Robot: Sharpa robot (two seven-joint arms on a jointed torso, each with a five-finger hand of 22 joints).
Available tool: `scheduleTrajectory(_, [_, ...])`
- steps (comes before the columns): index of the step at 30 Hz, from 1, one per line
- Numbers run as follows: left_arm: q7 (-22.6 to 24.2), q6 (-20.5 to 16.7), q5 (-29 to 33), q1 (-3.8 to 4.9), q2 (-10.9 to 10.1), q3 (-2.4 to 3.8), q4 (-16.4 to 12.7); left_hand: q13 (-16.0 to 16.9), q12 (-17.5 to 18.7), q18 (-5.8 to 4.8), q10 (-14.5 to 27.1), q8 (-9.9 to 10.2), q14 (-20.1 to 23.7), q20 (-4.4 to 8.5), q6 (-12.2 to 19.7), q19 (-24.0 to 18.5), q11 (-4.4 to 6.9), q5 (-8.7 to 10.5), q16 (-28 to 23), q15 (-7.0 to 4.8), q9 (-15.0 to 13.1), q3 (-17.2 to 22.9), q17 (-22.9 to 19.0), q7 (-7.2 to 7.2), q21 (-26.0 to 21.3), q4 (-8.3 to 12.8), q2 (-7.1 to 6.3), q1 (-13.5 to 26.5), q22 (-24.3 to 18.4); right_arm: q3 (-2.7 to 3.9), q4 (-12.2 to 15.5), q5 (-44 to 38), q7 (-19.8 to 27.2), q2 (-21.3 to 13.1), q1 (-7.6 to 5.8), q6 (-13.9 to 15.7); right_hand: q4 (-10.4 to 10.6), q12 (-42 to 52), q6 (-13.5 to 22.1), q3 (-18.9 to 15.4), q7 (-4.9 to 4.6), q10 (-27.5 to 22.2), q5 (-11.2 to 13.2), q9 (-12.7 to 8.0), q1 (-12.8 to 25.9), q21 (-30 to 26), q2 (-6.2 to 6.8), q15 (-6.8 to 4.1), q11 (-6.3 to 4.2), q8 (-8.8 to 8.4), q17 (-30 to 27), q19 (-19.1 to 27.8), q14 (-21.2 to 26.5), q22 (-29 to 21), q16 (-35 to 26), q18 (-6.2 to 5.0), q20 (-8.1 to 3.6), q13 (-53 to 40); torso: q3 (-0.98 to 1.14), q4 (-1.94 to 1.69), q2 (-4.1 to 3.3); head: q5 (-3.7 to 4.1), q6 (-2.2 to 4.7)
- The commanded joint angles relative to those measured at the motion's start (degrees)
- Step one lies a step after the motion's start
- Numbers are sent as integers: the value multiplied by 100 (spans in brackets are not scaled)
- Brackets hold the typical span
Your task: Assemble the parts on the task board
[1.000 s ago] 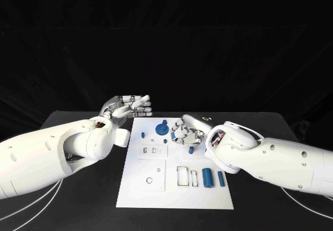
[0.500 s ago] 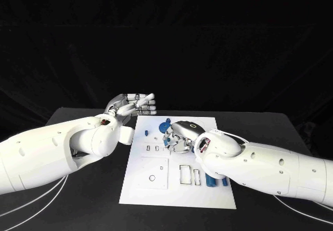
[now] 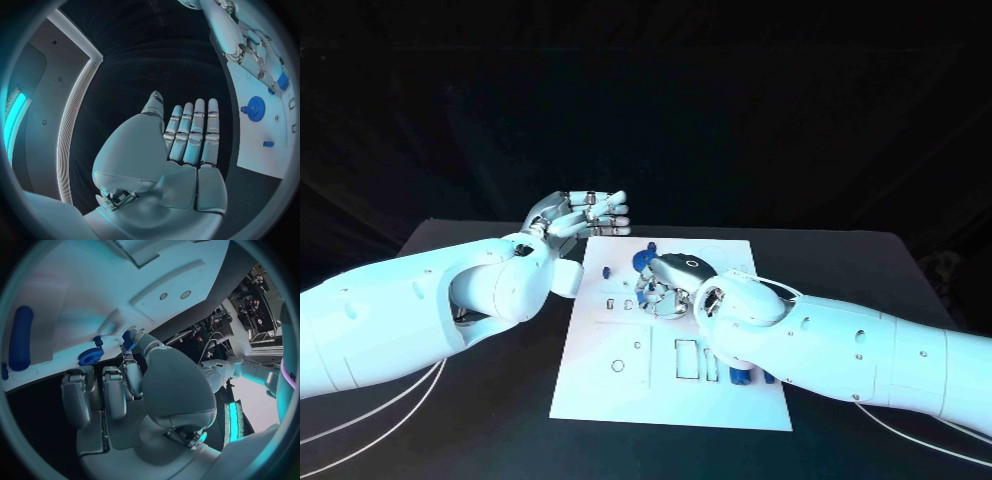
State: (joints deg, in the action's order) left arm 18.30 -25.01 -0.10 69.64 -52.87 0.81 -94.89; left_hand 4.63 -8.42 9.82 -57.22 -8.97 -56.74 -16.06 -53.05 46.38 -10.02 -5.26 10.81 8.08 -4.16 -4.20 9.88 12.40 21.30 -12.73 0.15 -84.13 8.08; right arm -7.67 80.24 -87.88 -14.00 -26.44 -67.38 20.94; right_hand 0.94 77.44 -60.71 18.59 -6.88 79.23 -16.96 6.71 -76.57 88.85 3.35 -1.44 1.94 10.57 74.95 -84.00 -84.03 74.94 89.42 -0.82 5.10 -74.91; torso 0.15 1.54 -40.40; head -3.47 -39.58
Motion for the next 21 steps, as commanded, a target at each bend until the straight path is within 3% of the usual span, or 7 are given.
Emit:
scheduleTrajectory(1, [16, 107, 16, 3, 14, 4, -19, -5, 36, 63, 51, 36, 25, -2, 32, -40, -2, -20, -14, 1, 6, 7, 8, 13, -16, 41, 58, -15, -8, -4, -60, -114, 29, 44, 25, -116, 6, 10, -41, 12, 13, 12, 3, 100, 42, 5, -23, -24, 18, 32, 1352, -501, -560, 1406, -8, 44, -42, -102, 0, 4, 5, -8, -12])
scheduleTrajectory(21, [1, 123, 16, 4, 27, 4, -22, -5, 36, 64, 50, 36, 23, -2, 31, -36, -1, -20, -13, 0, 6, 7, 9, 13, -13, 42, 59, -16, -7, -14, -260, -115, 47, 187, 98, -214, 14, 11, -37, 8, 12, 14, 16, 101, 69, -1, -14, -24, 19, 32, 1355, -497, -561, 1401, -7, 43, -42, -104, 1, 0, 3, -10, -26])
